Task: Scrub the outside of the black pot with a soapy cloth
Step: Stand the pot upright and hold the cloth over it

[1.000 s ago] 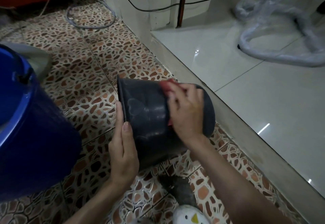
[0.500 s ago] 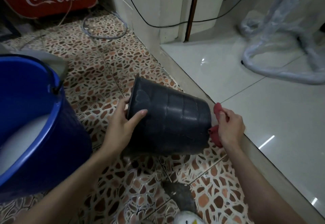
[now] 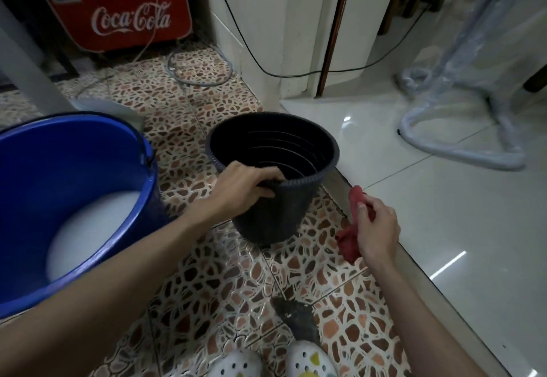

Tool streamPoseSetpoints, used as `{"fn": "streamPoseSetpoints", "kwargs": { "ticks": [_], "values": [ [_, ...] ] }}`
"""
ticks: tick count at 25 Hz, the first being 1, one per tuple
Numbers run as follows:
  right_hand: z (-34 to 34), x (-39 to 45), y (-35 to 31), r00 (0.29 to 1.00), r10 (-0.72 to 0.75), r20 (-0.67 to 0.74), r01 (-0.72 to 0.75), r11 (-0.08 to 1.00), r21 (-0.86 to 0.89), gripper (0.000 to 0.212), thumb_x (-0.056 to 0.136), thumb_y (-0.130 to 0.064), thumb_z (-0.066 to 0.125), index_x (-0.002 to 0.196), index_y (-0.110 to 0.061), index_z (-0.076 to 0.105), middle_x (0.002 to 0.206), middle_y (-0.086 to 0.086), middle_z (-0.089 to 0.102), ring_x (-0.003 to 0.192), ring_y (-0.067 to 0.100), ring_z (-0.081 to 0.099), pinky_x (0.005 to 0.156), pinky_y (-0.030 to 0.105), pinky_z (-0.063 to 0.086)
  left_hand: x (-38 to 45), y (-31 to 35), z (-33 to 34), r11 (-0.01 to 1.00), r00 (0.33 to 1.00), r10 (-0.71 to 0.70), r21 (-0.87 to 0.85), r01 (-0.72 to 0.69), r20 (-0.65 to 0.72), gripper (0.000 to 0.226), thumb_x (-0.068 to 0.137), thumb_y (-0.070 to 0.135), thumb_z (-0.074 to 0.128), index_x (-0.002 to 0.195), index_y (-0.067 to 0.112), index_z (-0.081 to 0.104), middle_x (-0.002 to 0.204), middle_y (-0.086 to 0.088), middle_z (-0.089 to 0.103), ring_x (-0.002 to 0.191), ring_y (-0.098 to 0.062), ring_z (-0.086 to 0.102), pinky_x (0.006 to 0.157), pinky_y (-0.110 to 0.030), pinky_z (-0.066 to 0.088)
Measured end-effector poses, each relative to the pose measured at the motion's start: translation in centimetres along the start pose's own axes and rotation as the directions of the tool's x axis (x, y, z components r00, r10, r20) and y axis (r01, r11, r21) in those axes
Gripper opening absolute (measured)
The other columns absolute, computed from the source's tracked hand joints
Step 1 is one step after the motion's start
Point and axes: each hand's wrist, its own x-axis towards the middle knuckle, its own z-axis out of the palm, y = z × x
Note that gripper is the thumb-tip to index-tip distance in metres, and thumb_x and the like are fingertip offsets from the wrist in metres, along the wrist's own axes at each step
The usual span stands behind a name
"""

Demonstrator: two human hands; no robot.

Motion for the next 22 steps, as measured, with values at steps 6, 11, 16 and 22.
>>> {"fn": "streamPoseSetpoints", "kwargs": {
  "ticks": [6,11,16,22],
  "values": [
    [-1.5,-2.1,-0.5,0.999,0.044,-0.007,-0.044,0.999,-0.017,0.031,0.099,-0.021,0.053,0.129,-0.015,0.057,0.121,0.011,0.054,0.094,0.014,0.048,0.083,0.027,0.040,-4.8,0.3,4.1,0.988,0.988,-0.070,-0.128,0.088,0.139,0.023,0.089,0.009,0.065,0.101,0.028,0.070,0.089,0.011,0.072,0.091,-0.012,0.064,0.102,-0.033,0.031],
    [-2.2,-2.9,-1.6,0.998,0.027,0.051,-0.031,0.997,0.077,0.026,0.090,-0.019,0.067,0.114,-0.025,0.059,0.113,0.003,0.060,0.100,0.019,0.057,0.085,0.036,0.052,-5.6,0.1,3.3,0.979,0.920,-0.038,-0.172,0.113,0.389,0.039,0.091,0.030,0.062,0.130,0.029,0.060,0.131,0.007,0.063,0.133,-0.016,0.044,0.112,-0.034,0.021],
    [-5.2,-3.3,-6.1,0.963,-0.103,0.249,0.033,0.962,0.272,0.050,0.079,-0.017,0.080,0.115,-0.033,0.051,0.095,-0.007,0.067,0.085,0.007,0.065,0.071,0.023,0.052,-4.2,3.7,-1.1,0.918,0.914,0.009,-0.366,0.153,0.406,0.078,0.097,0.038,0.058,0.159,0.021,0.014,0.163,-0.003,0.024,0.152,-0.022,0.012,0.122,-0.037,0.019],
    [-8.8,-4.8,-14.3,0.811,-0.376,0.449,0.216,0.905,0.367,0.029,0.080,-0.010,0.078,0.101,-0.027,0.067,0.093,-0.002,0.071,0.088,0.012,0.068,0.079,0.028,0.057,-3.8,5.2,-8.9,0.913,0.967,0.055,-0.405,0.052,0.248,0.051,0.091,0.034,0.070,0.138,0.021,0.057,0.161,-0.003,0.030,0.150,-0.017,0.021,0.117,-0.031,0.020]
  ]
}}
